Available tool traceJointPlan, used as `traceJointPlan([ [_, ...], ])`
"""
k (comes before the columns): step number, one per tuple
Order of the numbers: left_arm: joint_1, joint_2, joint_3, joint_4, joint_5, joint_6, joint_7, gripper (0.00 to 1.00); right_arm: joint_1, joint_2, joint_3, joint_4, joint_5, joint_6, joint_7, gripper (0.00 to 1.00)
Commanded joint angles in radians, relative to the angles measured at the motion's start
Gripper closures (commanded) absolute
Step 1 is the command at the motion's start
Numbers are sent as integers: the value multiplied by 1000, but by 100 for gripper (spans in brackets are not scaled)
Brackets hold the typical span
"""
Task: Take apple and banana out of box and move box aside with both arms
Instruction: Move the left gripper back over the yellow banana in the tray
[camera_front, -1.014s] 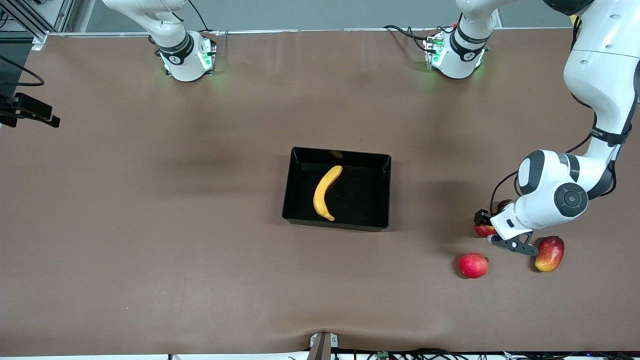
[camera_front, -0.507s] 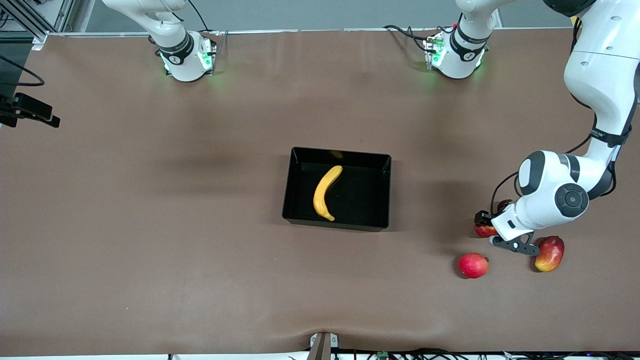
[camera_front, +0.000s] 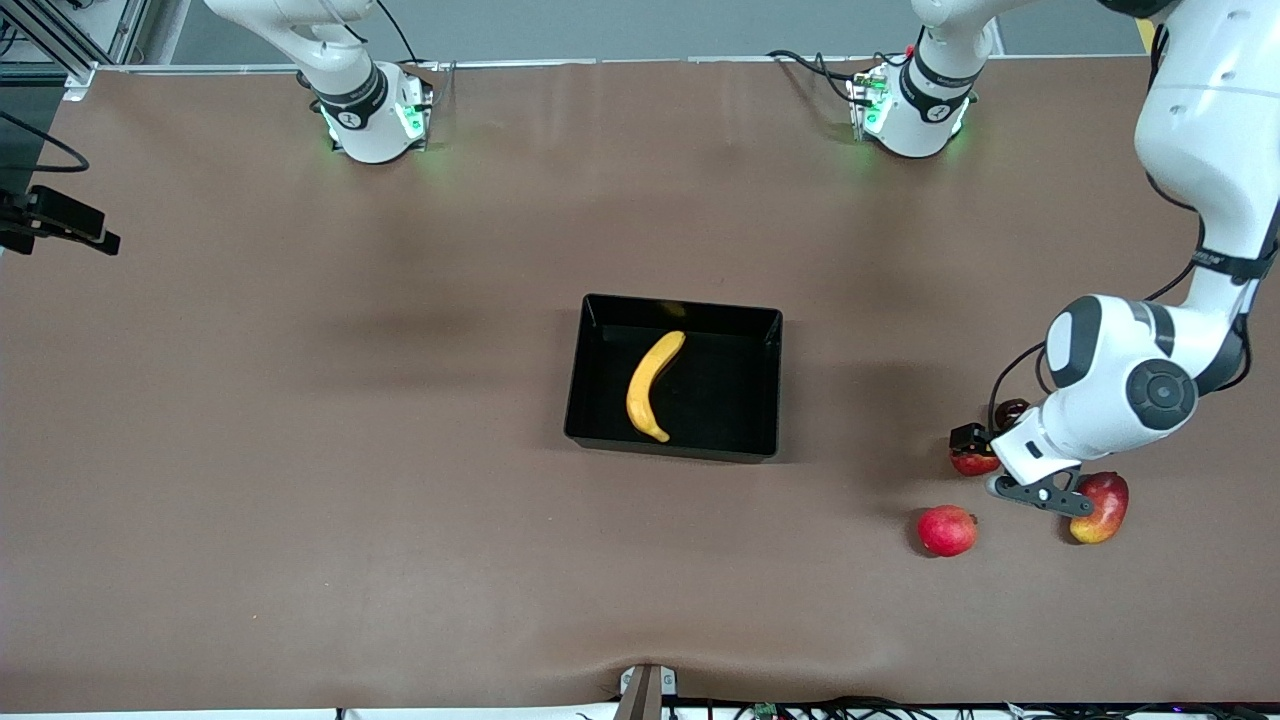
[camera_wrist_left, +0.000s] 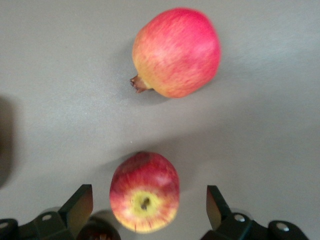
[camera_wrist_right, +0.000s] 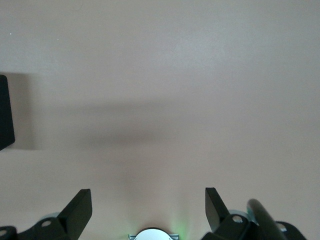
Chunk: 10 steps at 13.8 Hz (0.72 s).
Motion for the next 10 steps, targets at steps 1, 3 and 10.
traceJointPlan([
  [1,3,-90,-57,-17,-34,-98,-94,0,-18,11,12,24,4,-12,-13,0],
  [3,-1,-107,-142,-16,-27,-158,-263,0,-18,13,12,22,4,-12,-13,0],
  [10,-211,-91,-269,-13,-17,-159,-697,0,-18,11,12,22,4,-12,-13,0],
])
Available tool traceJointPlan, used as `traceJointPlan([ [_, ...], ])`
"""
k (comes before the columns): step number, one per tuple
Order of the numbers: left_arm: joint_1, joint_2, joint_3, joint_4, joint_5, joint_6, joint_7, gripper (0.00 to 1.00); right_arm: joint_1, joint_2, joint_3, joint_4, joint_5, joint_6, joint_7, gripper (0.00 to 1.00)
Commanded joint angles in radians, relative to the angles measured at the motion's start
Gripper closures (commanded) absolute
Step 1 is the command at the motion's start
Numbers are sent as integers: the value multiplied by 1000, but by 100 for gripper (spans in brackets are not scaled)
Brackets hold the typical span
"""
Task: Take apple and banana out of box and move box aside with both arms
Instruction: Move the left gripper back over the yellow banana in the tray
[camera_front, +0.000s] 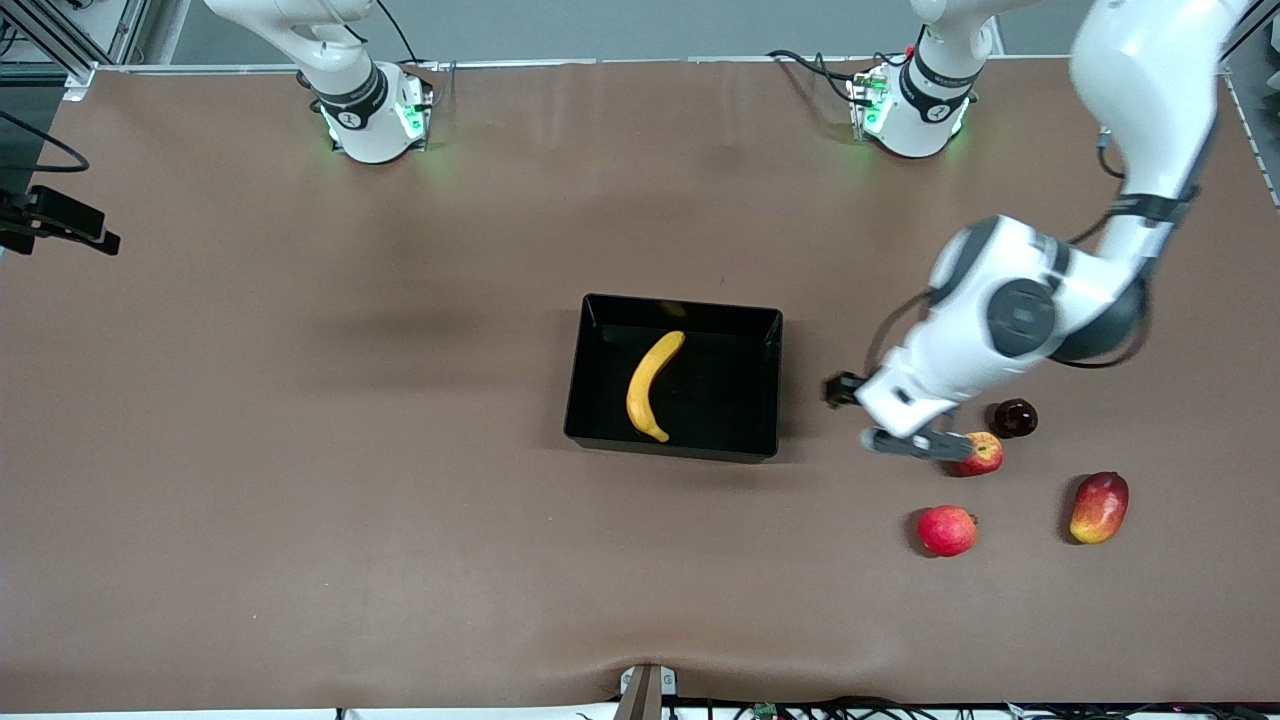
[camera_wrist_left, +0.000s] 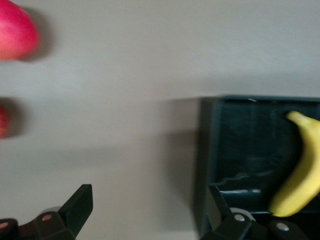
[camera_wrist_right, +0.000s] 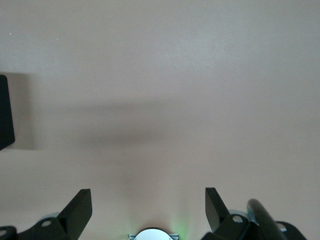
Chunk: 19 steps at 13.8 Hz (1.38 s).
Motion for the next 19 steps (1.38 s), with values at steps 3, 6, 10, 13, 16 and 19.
traceJointPlan([
  [3,-182,54,6,38,29,10,-231,0,-18,11,11,22,4,-12,-13,0],
  [6,-303,137,27,103,61,40,-367,0,-18,13,11,22,4,-14,-13,0],
  [10,-441,214,110,154,93,137,-469,0,-20,13,11,21,4,-12,-13,0],
  [13,-546,237,214,155,87,212,-486,0,-20,13,11,21,4,-14,-13,0],
  [16,-589,285,236,158,93,347,-500,0,-20,21,11,21,4,-14,-13,0],
  [19,-682,308,332,160,92,404,-503,0,-21,22,10,19,4,-14,-13,0],
])
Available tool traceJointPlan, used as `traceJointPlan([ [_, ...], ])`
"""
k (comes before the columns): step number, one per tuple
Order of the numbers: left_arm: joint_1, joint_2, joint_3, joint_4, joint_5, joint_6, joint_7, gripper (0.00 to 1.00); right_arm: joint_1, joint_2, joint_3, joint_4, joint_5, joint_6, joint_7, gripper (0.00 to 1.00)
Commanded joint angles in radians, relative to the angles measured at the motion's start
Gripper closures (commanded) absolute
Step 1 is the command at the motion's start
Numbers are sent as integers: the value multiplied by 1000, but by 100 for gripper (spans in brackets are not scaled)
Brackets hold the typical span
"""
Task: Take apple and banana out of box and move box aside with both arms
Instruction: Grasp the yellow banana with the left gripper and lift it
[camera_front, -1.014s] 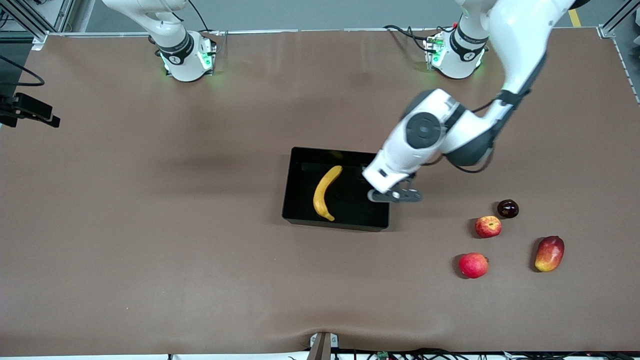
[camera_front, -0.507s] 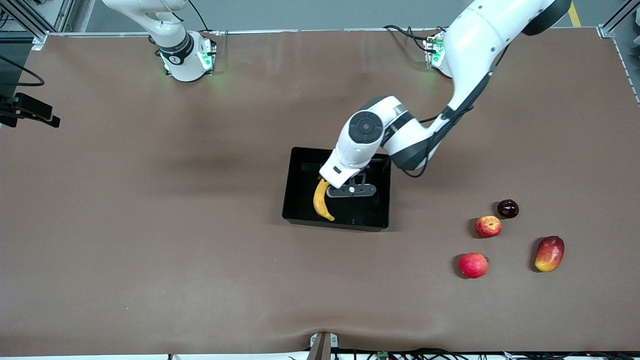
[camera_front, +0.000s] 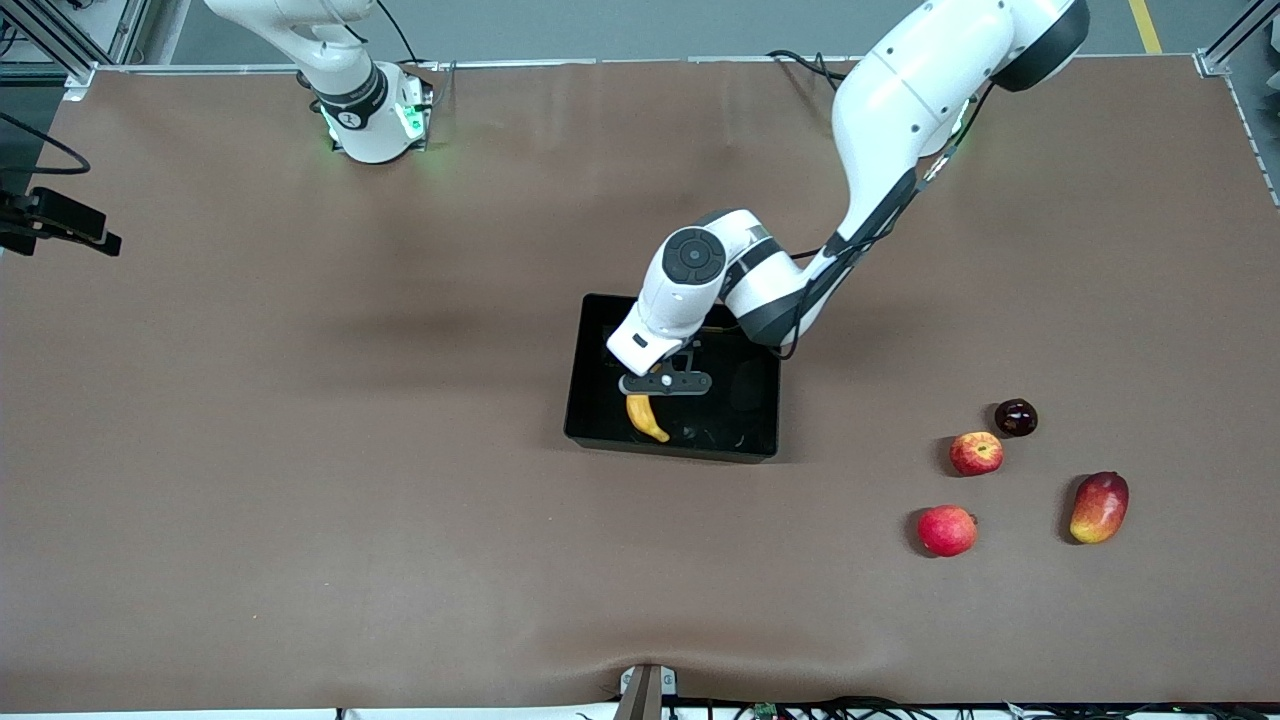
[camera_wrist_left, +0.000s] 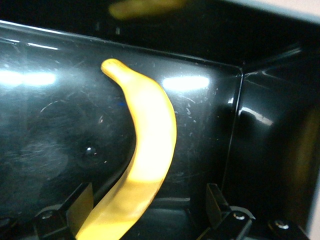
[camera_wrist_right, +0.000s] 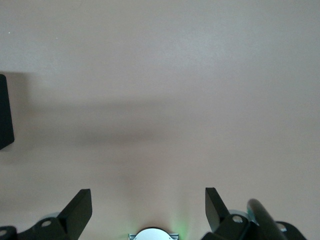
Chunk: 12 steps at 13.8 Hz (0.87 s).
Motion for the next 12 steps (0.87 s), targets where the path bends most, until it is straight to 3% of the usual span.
traceJointPlan([
  [1,-87,31,84,28,24,32,-32,0,-20,15,11,21,4,-13,-11,0],
  [7,-113,76,107,27,31,122,-18,0,-21,15,11,19,4,-13,-11,0],
  [8,-114,78,107,27,44,122,-16,22,-20,15,11,19,4,-15,-11,0],
  [10,-114,84,107,27,47,122,-18,76,-21,15,11,19,4,-15,-11,0],
  [11,-114,81,107,27,50,122,-16,91,-20,15,11,19,4,-15,-11,0],
  [12,-112,78,107,27,54,122,-15,96,-21,15,11,19,4,-15,-11,0],
])
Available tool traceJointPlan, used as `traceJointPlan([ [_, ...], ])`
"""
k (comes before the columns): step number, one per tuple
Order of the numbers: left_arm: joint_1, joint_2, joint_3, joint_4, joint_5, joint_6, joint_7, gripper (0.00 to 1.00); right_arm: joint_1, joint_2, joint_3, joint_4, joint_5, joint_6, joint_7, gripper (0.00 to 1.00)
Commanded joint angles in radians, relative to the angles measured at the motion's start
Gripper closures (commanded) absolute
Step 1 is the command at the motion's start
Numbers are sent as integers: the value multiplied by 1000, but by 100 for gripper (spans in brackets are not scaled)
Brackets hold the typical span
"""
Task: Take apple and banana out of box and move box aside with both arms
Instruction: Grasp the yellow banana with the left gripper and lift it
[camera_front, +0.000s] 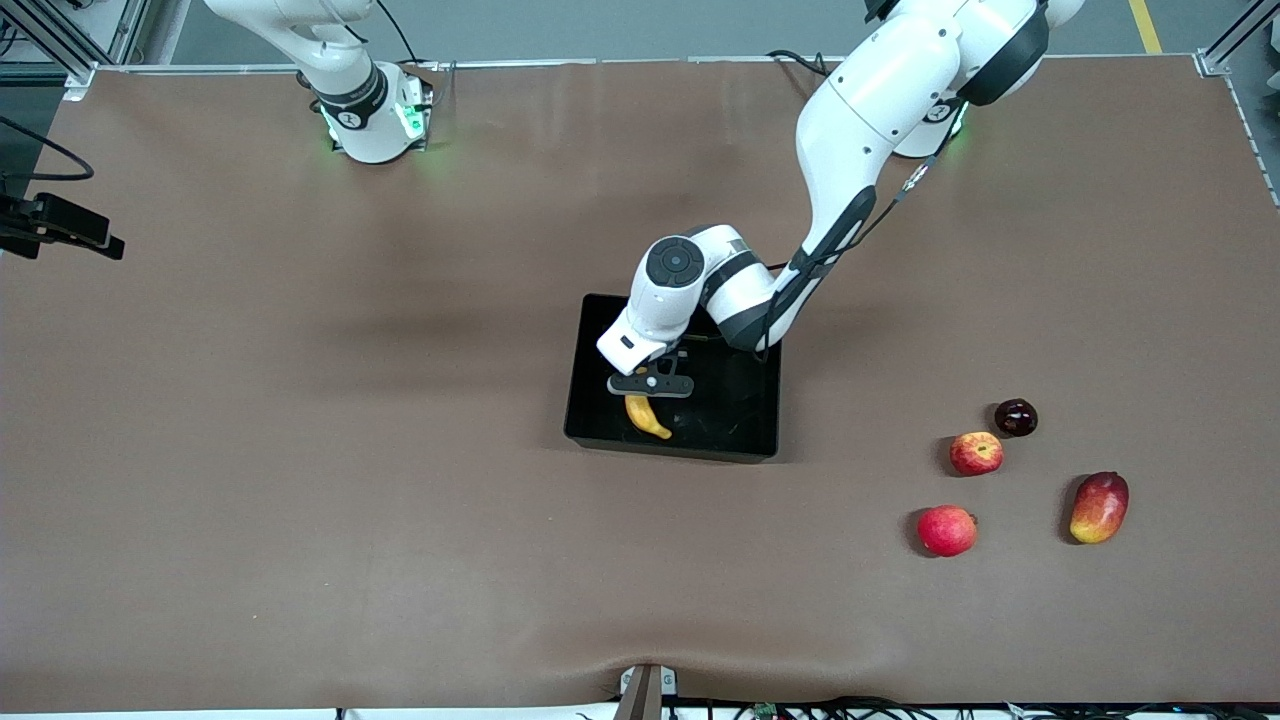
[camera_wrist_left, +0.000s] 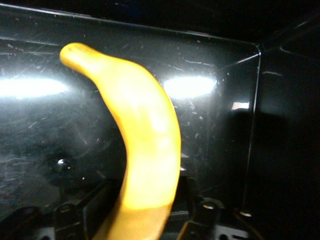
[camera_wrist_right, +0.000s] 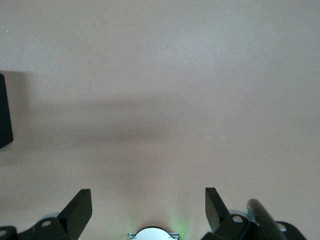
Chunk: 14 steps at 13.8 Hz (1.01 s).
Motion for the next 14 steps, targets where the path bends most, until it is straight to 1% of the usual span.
traceJointPlan([
  [1,-7,12,8,20,54,20,-14,100,-21,10,11,18,4,-14,-13,0],
  [3,0,4,8,20,99,20,-9,100,-16,27,11,19,4,-14,-14,0],
  [6,15,-13,9,26,99,19,15,100,-9,66,13,20,2,-14,-14,0],
  [7,35,-14,9,56,102,11,26,100,-15,72,13,16,4,-14,-14,0],
  [10,83,-33,5,82,98,-11,47,100,-10,73,13,19,8,-50,-1,0],
  [11,98,-34,-4,84,95,-12,47,100,-10,73,14,21,19,-48,-1,0],
  [12,106,-46,-6,84,92,-12,47,100,-7,73,14,23,48,-50,1,0],
  [13,109,-69,-6,83,87,-38,47,100,2,72,17,23,63,-53,9,0],
  [14,123,-98,-16,84,84,-93,47,100,25,72,17,20,65,-56,39,0],
])
